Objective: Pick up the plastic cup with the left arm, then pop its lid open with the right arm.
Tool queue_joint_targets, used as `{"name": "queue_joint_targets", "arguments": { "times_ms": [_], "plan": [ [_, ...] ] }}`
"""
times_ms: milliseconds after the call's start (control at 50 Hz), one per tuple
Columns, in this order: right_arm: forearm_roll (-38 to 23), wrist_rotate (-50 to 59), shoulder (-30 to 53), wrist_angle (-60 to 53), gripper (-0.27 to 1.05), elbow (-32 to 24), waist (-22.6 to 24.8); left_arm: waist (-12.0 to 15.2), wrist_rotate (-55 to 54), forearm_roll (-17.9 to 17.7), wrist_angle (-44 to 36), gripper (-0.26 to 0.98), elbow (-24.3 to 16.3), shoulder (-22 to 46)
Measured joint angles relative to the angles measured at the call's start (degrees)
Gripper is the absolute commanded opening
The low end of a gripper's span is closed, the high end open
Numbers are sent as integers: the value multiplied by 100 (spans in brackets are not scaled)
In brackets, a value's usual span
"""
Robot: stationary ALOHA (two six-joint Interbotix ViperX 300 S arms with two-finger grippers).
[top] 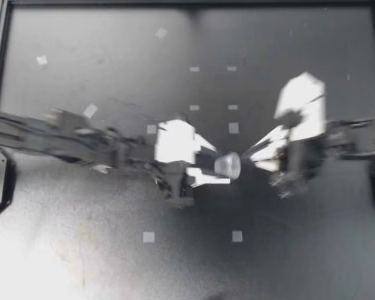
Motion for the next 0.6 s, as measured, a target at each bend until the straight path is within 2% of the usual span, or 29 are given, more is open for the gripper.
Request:
{"name": "queue_joint_targets", "arguments": {
  "times_ms": [40,60,160,260,460,600],
  "plan": [
    [97,466,-378,-352,77,202,0,9,149,-53,-431,17,202,-229],
    [123,721,-536,-571,77,325,0,0,202,-79,-598,17,272,-308],
    [158,2092,-896,-2021,70,1037,0,9,466,-264,-1292,17,571,-536],
    [88,2883,-545,-3480,69,1415,0,0,536,-325,-1512,17,589,-527],
    [-545,3612,1371,-5027,69,879,9,9,633,-325,-1547,17,334,-308],
    [-677,3832,2118,-5994,69,633,9,9,633,-325,-1547,17,299,-299]
  ]
}}
